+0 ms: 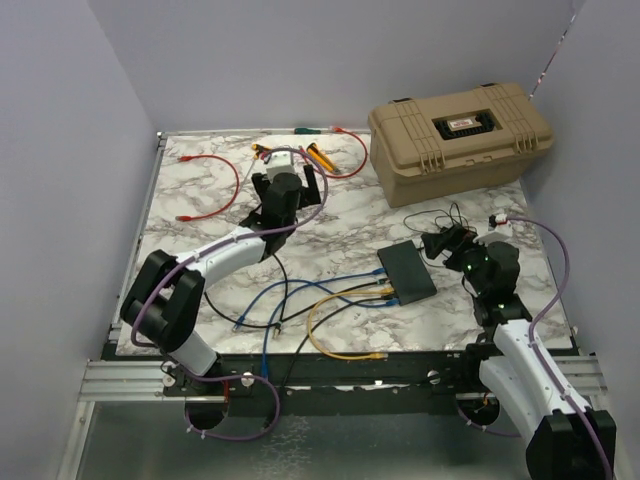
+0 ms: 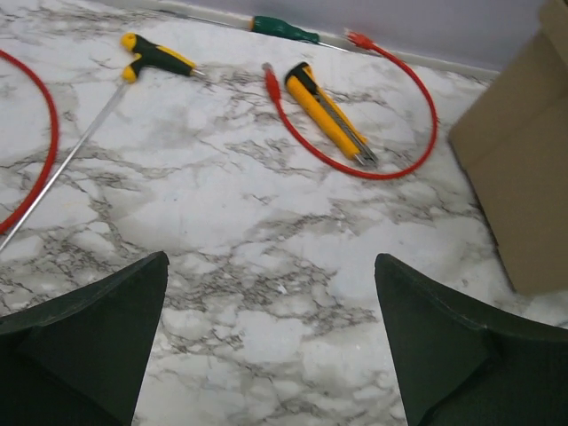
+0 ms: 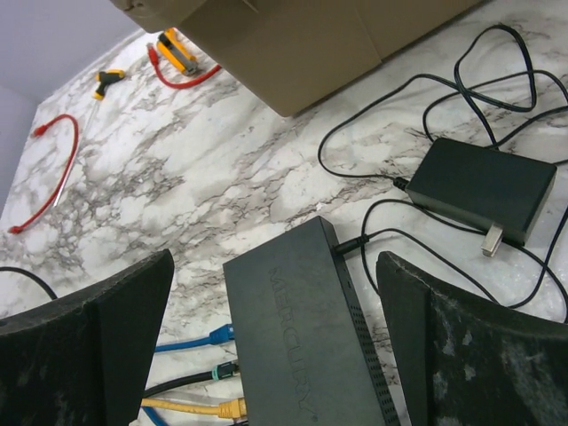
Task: Insert the plug into the switch port
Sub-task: Pick up the connector from the center of the board.
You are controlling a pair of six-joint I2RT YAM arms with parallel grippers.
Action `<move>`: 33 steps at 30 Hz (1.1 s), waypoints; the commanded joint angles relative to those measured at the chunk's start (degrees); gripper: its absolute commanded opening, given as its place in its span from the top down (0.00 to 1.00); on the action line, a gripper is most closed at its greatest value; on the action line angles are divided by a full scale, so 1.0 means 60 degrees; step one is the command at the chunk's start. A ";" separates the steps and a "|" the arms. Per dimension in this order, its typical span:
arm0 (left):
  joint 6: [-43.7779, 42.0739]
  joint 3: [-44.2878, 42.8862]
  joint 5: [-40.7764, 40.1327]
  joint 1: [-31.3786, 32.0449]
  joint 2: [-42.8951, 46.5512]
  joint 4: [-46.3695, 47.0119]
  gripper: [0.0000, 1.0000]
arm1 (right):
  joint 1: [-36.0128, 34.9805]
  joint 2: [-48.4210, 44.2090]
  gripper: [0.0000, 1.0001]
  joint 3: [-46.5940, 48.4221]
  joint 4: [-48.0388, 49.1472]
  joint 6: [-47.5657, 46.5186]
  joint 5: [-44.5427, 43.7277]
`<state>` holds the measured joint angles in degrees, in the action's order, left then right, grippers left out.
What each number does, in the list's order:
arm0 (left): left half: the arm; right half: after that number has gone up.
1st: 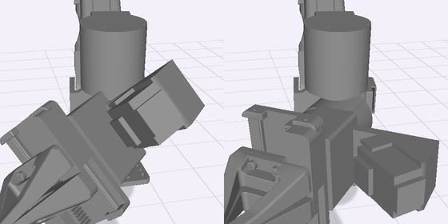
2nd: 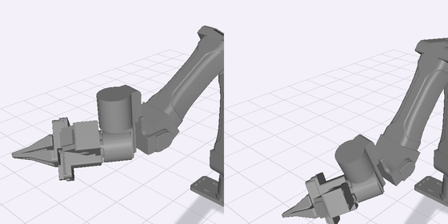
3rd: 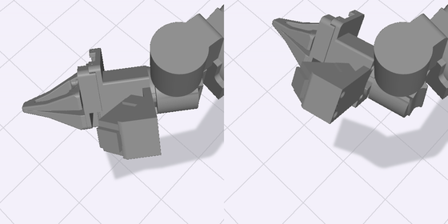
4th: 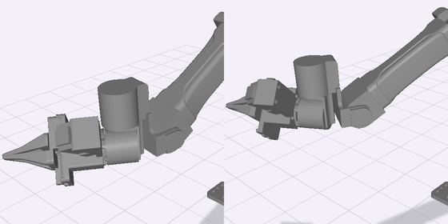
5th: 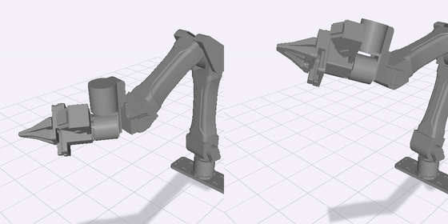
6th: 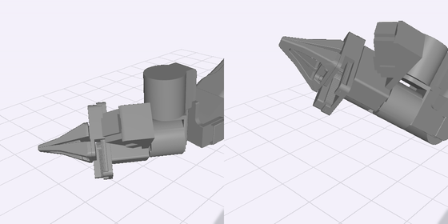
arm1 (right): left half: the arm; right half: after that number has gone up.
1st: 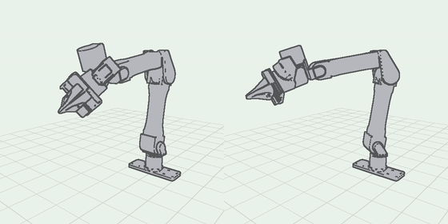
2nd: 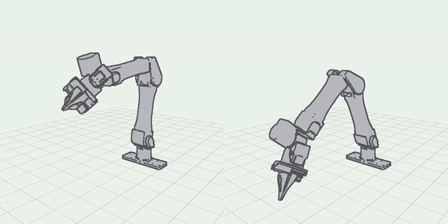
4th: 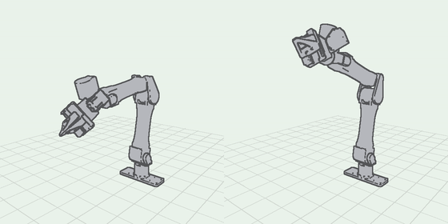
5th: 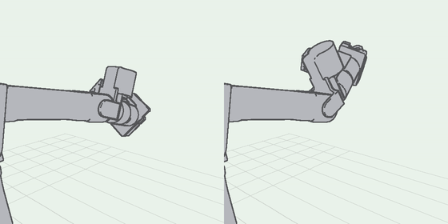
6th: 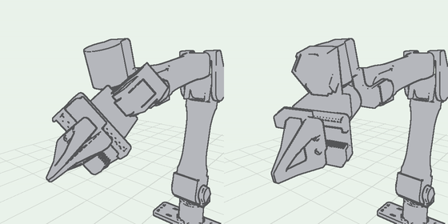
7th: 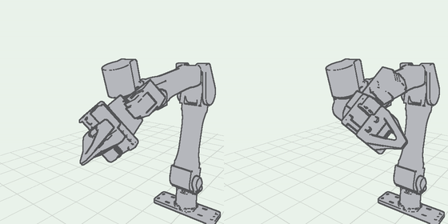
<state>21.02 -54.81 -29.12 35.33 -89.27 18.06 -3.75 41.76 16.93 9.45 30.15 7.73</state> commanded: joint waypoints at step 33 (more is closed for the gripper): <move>0.6536 -0.3383 -0.1287 -0.6013 -0.4026 -0.5432 0.21 | -0.0408 -0.1183 0.00 -0.0651 0.0181 -0.0587 0.0070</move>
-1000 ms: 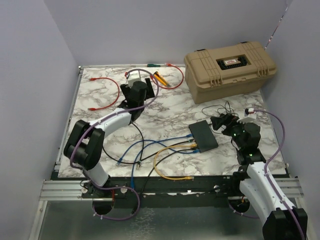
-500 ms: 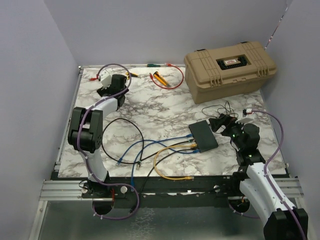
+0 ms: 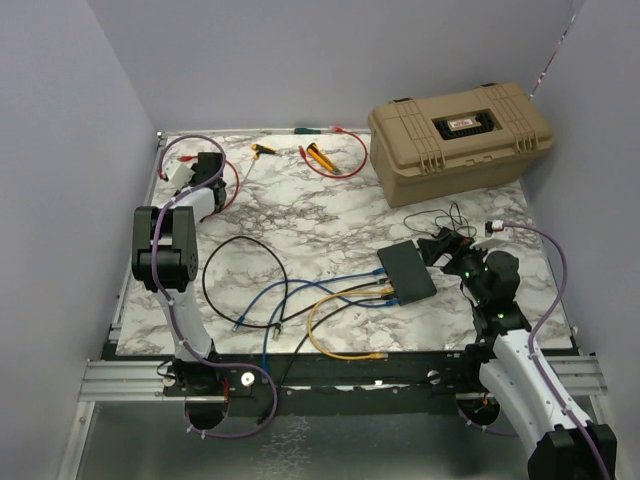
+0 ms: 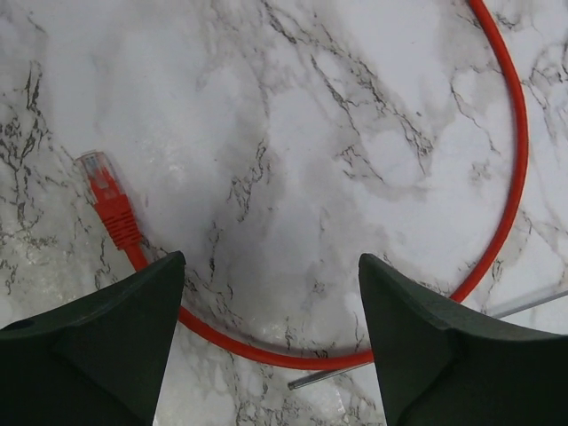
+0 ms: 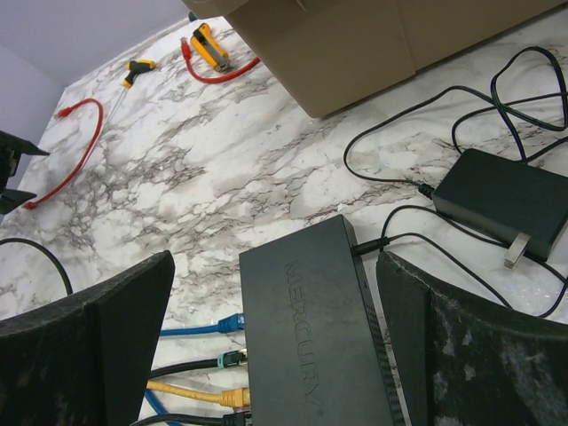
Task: Insert the plug into the switch port
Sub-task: Pick up the connector from the center of the board.
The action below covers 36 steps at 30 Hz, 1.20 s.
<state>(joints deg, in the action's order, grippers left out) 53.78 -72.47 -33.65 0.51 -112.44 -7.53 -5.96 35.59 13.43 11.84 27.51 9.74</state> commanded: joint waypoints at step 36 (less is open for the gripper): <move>0.2252 -0.2020 -0.0489 -0.1228 -0.1158 -0.4280 0.35 | -0.0061 -0.0538 0.01 -0.0357 -0.0050 -0.0131 -0.0391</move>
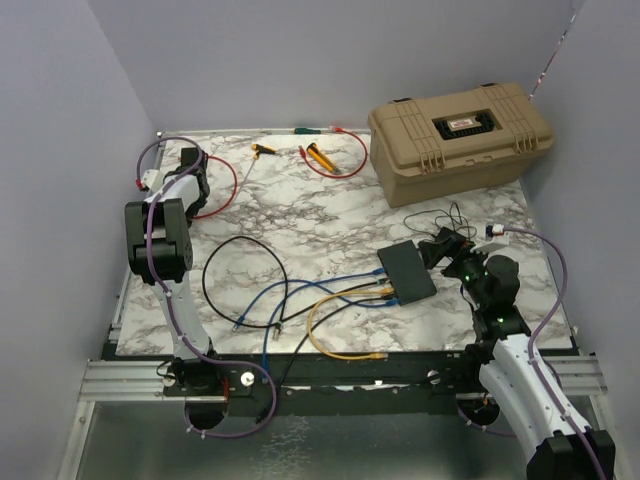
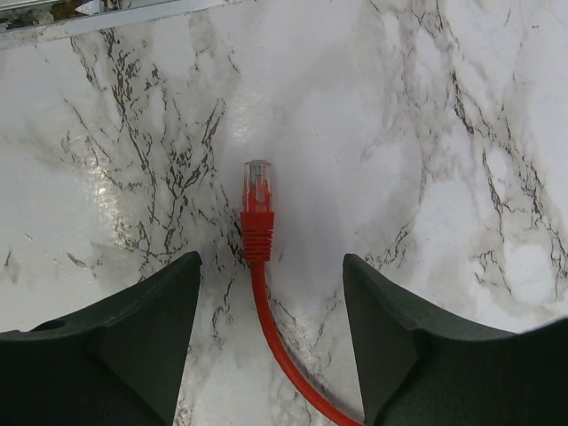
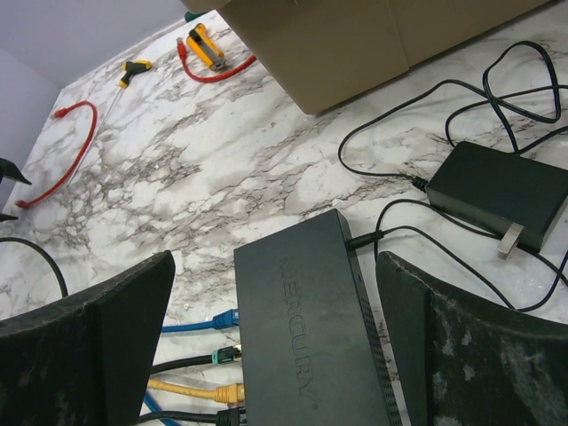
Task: Insert the plug into the switch port
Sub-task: Pick up the connector from the center of the board.
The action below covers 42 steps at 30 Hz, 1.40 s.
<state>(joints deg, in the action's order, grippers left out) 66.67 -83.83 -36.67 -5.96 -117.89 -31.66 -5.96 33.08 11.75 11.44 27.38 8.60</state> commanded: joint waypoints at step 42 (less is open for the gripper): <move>-0.3460 0.2328 0.2516 -0.0634 0.4275 0.4101 1.00 | -0.0164 -0.0514 0.02 -0.0200 -0.0039 -0.0106 -0.0437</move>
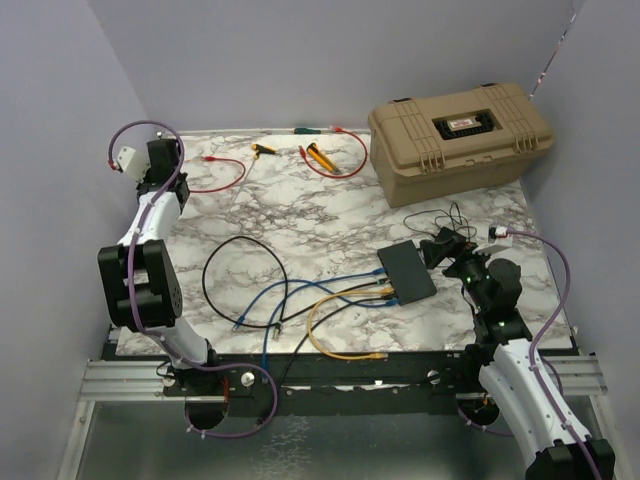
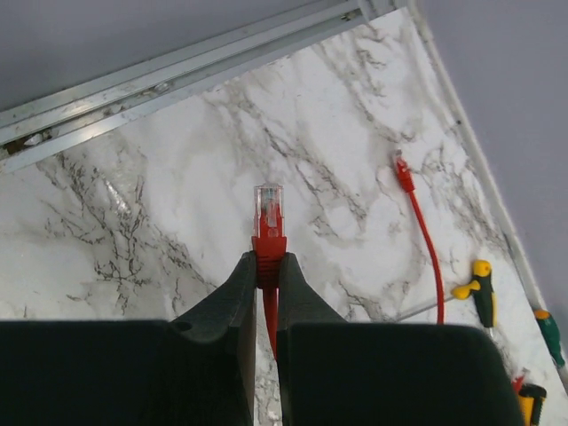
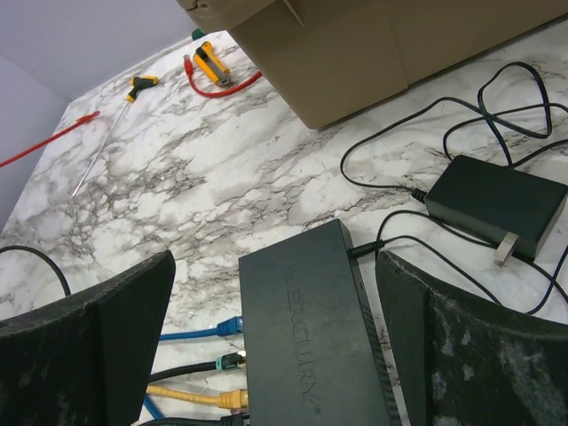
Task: Insert the plug into the switch port
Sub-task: Pick up the connector from the center of the board.
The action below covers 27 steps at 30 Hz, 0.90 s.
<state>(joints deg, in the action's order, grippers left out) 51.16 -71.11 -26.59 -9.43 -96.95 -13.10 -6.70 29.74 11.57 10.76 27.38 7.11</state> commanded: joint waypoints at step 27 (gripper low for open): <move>-0.4476 0.0864 1.0051 0.1499 0.2883 0.2477 1.00 | -0.0041 0.1656 0.02 0.0726 -0.0456 -0.0380 0.0631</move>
<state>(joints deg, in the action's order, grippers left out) 29.19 -67.75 22.92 -3.25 -81.91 0.67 -6.70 38.59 13.04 9.45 26.48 8.19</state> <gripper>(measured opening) 0.093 0.979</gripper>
